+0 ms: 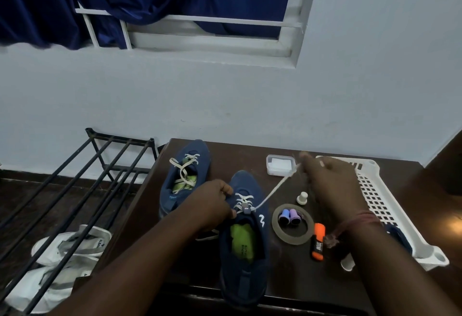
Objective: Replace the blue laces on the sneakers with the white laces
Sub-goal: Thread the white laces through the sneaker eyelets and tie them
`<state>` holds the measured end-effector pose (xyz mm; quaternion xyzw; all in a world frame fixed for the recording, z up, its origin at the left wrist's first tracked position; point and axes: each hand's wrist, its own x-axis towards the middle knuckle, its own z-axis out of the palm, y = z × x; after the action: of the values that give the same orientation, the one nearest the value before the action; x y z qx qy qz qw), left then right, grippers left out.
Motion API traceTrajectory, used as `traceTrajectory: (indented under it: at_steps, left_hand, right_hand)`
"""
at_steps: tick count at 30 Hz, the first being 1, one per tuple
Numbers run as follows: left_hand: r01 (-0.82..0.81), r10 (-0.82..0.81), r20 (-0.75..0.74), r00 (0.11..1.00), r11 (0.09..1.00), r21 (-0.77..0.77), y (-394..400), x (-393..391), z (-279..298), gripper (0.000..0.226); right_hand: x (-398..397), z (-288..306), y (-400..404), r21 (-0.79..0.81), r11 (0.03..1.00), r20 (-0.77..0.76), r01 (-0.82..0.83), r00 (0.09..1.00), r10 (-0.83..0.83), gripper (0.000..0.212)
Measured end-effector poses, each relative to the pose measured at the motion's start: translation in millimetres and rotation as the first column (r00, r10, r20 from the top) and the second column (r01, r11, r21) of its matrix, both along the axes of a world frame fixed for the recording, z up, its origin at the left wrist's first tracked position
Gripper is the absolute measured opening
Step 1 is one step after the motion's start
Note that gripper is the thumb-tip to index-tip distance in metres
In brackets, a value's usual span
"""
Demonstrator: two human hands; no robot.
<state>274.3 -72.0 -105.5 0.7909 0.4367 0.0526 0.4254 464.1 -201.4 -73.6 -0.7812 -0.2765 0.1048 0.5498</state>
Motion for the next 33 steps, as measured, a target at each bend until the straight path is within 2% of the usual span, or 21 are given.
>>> traceTrajectory:
  at_steps: [2,3,5,7,8,10,12,13,15,16,18,19,20,22,24,25,26,27,28,30,33]
  left_hand:
    - [0.094,-0.106,0.156,0.982,0.992,0.086,-3.1,0.0,7.2,0.065]
    - [0.151,-0.172,0.261,0.950,0.984,0.098,-5.0,0.7,12.1,0.073]
    - [0.274,-0.280,0.447,0.849,0.958,0.079,-10.8,2.6,20.8,0.074]
    - [0.325,-0.330,0.514,0.792,0.940,0.102,-13.2,4.3,24.9,0.062]
    - [0.315,-0.333,0.516,0.789,0.941,0.125,-12.7,3.5,27.2,0.053]
    - [0.265,-0.294,0.511,0.808,0.955,0.130,-7.0,1.2,27.2,0.031]
    - [0.120,-0.176,0.480,0.860,0.982,0.145,2.5,-0.3,22.8,0.015]
    - [0.025,-0.077,0.480,0.874,0.993,0.114,7.4,-0.5,19.2,0.020]
    - [-0.158,0.210,0.513,0.832,0.977,-0.145,16.0,0.9,12.3,0.026]
    - [-0.227,0.365,0.502,0.784,0.922,-0.314,18.1,2.3,11.2,0.025]
    - [-0.326,0.594,0.412,0.691,0.765,-0.555,21.4,2.1,8.7,0.022]
    - [-0.352,0.636,0.362,0.682,0.719,-0.599,22.8,0.6,6.7,0.023]
    - [-0.360,0.629,0.330,0.704,0.717,-0.597,24.2,-0.3,5.5,0.023]
    - [-0.305,0.460,0.277,0.843,0.834,-0.460,25.4,0.7,2.4,0.030]
    - [-0.151,0.177,0.141,0.974,0.972,-0.178,17.2,1.5,6.1,0.063]
    - [-0.051,0.051,0.082,0.995,0.999,-0.003,10.6,3.9,8.8,0.076]
    - [0.045,-0.057,0.072,0.996,0.986,0.162,1.9,6.7,12.3,0.080]
    - [0.114,-0.149,0.101,0.984,0.952,0.285,-3.8,9.2,12.5,0.074]
    - [0.156,-0.219,0.151,0.964,0.925,0.347,-7.9,10.7,11.8,0.059]
    - [0.173,-0.254,0.241,0.937,0.935,0.311,-9.8,10.6,8.6,0.025]
    - [0.141,-0.215,0.240,0.947,0.946,0.293,-9.5,10.3,10.3,0.010]
  right_hand:
    - [-16.5,-2.1,3.7,-0.105,0.964,-0.001,-0.244,0.970,0.245,0.039]
    - [-26.4,-2.7,5.8,-0.106,0.921,-0.077,-0.375,0.927,0.368,0.039]
    - [-39.6,-3.9,10.4,0.027,0.825,-0.325,-0.565,0.775,0.542,0.043]
    - [-45.0,-2.0,15.0,0.233,0.764,-0.458,-0.601,0.626,0.632,0.047]
    - [-44.4,-1.4,17.2,0.302,0.759,-0.472,-0.577,0.602,0.644,0.047]
    - [-39.6,-2.6,18.8,0.366,0.796,-0.451,-0.483,0.656,0.605,0.045]
    - [-35.9,-6.5,19.6,0.350,0.867,-0.414,-0.354,0.772,0.482,0.041]
    - [-33.7,-9.6,19.6,0.316,0.900,-0.374,-0.300,0.833,0.408,0.039]
    - [-29.2,-12.2,17.0,0.204,0.953,-0.263,-0.225,0.925,0.275,0.034]
    - [-26.4,-12.6,16.1,0.152,0.967,-0.249,-0.203,0.939,0.236,0.033]
    - [-20.5,-14.9,14.2,0.090,0.967,-0.384,-0.240,0.887,0.256,0.031]
    - [-19.4,-17.1,13.7,0.082,0.957,-0.469,-0.277,0.837,0.283,0.030]
    - [-20.5,-18.4,13.5,0.074,0.950,-0.530,-0.304,0.795,0.296,0.028]
    - [-26.8,-19.9,13.9,0.041,0.943,-0.569,-0.331,0.768,0.294,0.023]
    - [-34.9,-19.8,14.5,0.026,0.927,-0.562,-0.373,0.762,0.322,0.017]
    - [-37.9,-19.3,15.0,0.009,0.914,-0.540,-0.405,0.767,0.345,0.016]
    - [-40.9,-17.7,15.4,-0.007,0.902,-0.513,-0.432,0.776,0.368,0.014]
    - [-42.5,-17.1,16.2,-0.003,0.894,-0.490,-0.447,0.780,0.389,0.012]
    - [-44.2,-16.9,17.2,0.019,0.892,-0.485,-0.451,0.776,0.403,0.011]
    - [-44.8,-17.4,17.7,0.055,0.896,-0.504,-0.441,0.763,0.406,0.019]
    - [-41.1,-19.0,15.7,-0.011,0.896,-0.504,-0.445,0.776,0.379,0.017]
